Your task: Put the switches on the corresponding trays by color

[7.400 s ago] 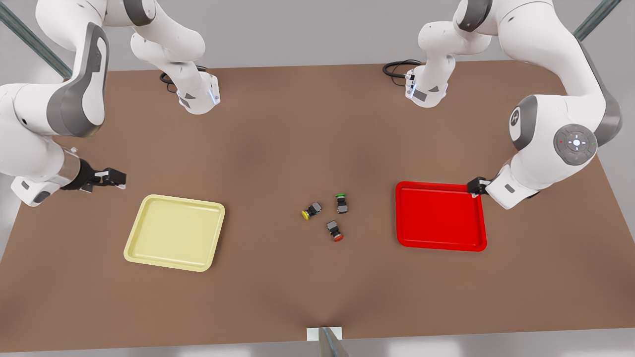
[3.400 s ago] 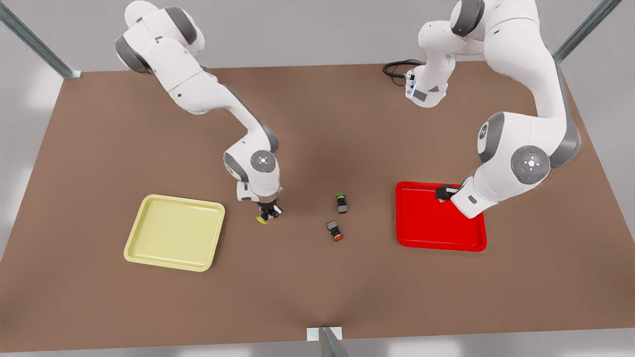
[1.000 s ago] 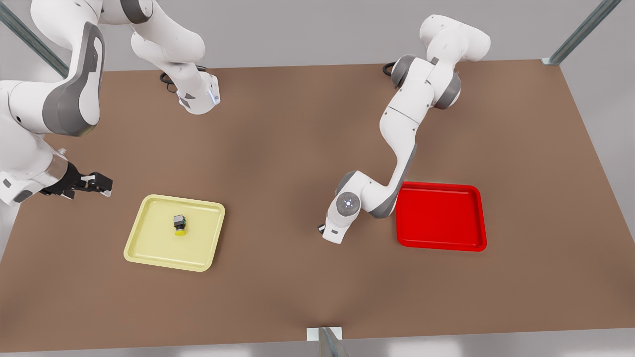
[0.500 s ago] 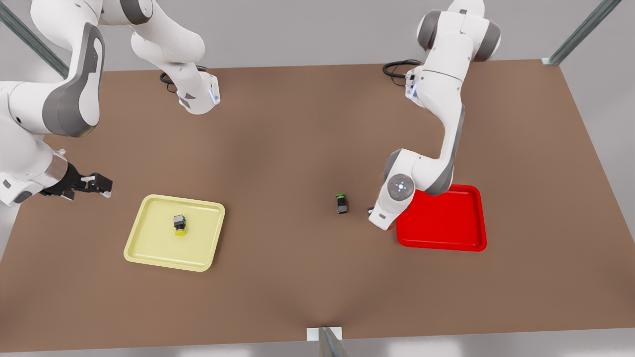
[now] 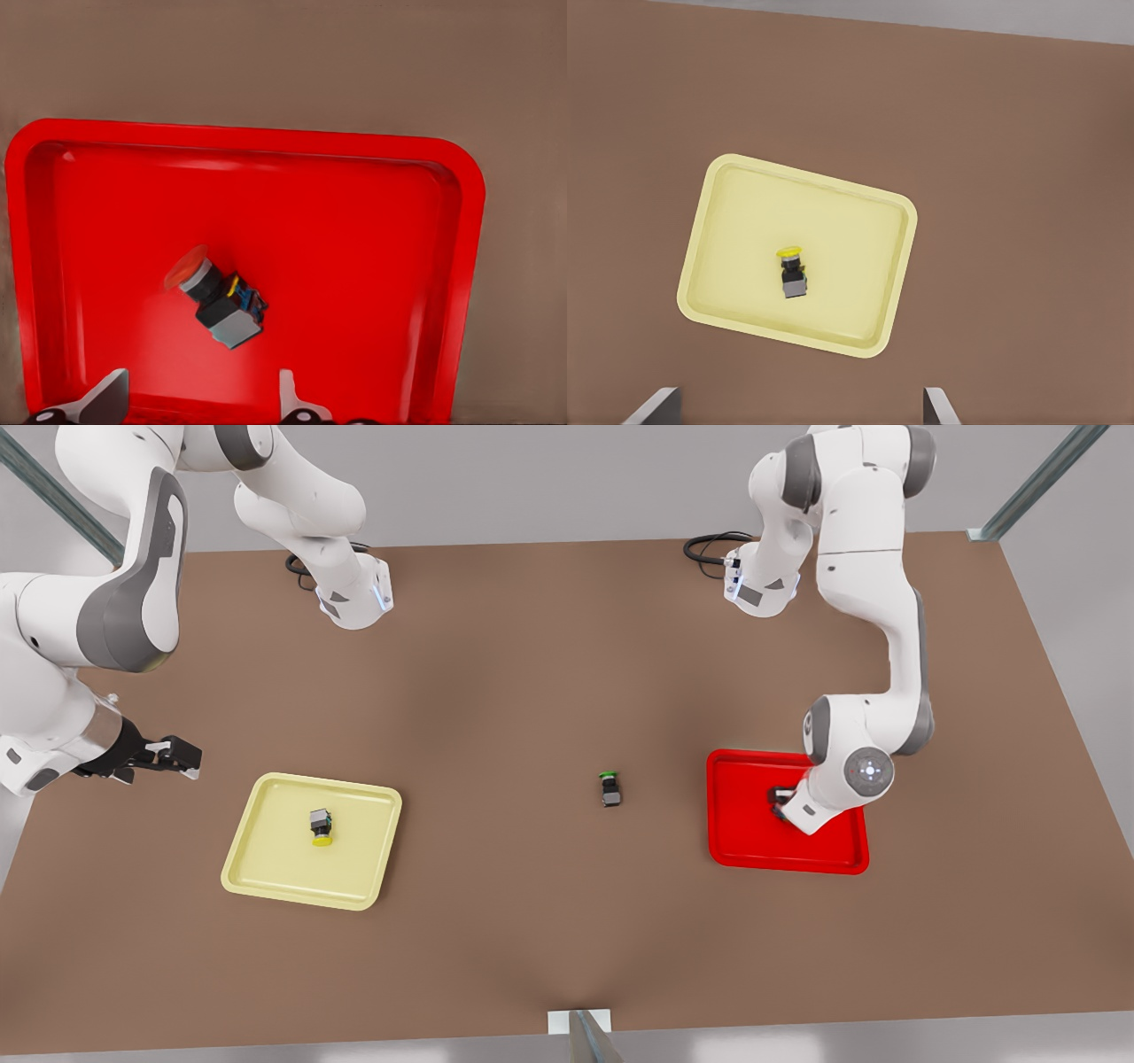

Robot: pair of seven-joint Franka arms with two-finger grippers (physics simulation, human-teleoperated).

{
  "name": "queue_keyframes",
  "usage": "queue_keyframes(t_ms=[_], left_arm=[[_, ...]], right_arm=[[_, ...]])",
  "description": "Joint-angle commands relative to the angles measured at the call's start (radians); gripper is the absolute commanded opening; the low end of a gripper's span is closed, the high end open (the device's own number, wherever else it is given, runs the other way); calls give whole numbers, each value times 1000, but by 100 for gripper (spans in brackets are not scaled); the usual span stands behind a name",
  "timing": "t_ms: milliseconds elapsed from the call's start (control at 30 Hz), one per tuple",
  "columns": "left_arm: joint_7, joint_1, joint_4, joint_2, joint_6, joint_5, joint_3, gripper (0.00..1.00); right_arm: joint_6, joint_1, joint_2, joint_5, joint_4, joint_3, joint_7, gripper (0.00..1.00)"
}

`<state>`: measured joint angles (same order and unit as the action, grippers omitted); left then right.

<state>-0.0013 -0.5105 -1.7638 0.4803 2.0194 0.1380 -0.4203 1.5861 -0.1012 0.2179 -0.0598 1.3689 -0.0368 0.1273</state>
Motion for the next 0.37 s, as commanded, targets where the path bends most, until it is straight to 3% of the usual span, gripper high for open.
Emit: queue_keyframes(t_ms=[0,167,200,233,267,333], left_arm=[[-2,1,38,-3,-34,8,0,100],[-20,4,528,1,-457,5,-35,100],[-20,81,561,-38,-481,-3,38,100],[-20,187,561,-74,-481,-95,185,100],[-54,337,549,-126,-481,-247,423,100],[-63,376,540,-155,-482,-264,474,100]], right_arm=[[0,0,0,0,-1,0,0,100],[0,0,0,0,-1,0,0,100],[0,0,0,0,-1,0,0,100],[0,0,0,0,-1,0,0,100],[0,0,0,0,-1,0,0,100],[0,0,0,0,-1,0,0,100]])
